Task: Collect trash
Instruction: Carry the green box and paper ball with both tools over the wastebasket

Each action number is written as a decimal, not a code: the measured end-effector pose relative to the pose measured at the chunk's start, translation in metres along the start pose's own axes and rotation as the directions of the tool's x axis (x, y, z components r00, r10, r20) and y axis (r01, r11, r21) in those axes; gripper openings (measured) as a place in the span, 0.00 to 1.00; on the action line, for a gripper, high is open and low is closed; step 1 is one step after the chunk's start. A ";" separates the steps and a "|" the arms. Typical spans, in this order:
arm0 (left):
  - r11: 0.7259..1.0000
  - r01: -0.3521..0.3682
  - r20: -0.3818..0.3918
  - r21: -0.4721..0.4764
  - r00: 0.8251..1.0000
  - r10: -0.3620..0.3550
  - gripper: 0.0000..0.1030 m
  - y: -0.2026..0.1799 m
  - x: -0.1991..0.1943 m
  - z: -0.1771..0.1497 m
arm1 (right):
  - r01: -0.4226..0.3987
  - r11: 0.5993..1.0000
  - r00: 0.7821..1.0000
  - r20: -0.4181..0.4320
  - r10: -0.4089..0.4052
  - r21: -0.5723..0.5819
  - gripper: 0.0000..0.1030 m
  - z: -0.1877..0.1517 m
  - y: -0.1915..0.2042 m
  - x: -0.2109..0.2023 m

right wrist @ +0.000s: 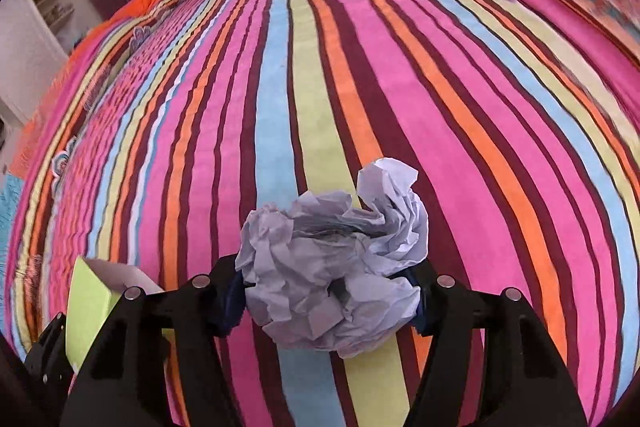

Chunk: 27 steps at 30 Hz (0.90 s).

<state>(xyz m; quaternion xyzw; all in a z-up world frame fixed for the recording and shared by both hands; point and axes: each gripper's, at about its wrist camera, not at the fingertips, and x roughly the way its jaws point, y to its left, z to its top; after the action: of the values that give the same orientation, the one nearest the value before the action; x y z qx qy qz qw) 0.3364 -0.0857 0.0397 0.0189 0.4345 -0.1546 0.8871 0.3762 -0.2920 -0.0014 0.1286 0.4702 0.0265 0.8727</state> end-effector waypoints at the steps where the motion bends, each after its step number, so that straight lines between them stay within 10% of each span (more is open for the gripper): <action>1: 1.000 -0.002 -0.001 -0.004 1.000 0.002 0.56 0.000 -0.004 -0.003 | -0.002 1.000 1.000 0.003 0.002 0.005 0.57 -0.005 -0.001 -0.004; 27: 0.992 -0.061 -0.036 -0.114 0.998 0.057 0.56 0.036 -0.103 -0.141 | -0.003 0.998 0.998 0.070 -0.002 0.069 0.57 -0.138 -0.009 -0.093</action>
<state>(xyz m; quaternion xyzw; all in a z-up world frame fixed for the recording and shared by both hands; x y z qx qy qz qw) 0.1796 -0.0014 0.0280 -0.0167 0.4565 -0.1026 0.8836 0.2096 -0.2889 0.0000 0.1596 0.4398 0.0059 0.8838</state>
